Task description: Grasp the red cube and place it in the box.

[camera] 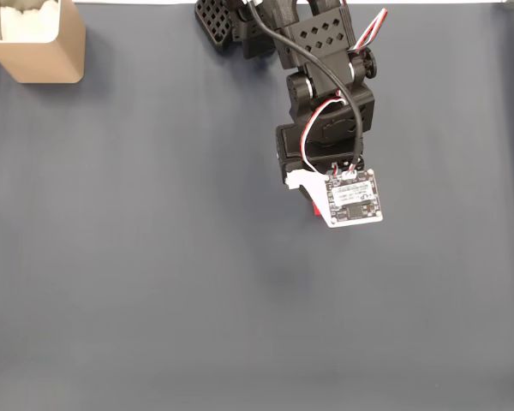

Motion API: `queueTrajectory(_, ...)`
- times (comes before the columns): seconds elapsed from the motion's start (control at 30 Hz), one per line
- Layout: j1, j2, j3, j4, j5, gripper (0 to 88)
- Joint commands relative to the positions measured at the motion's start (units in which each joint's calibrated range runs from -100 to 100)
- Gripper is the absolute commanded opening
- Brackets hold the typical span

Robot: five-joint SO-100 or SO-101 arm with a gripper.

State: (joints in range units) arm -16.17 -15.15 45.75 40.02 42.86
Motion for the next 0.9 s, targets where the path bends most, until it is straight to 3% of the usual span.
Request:
queueTrajectory(0.0,-0.16,-2.18,-0.86,0.64,0.54,2.8)
queueTrajectory(0.37,2.39,-5.90,-5.06,7.44,0.93,0.0)
queueTrajectory(0.67,9.92,-9.11,-16.10,20.56,1.71,0.0)
queueTrajectory(0.87,15.39,-12.66,-19.38,23.84,2.74,0.0)
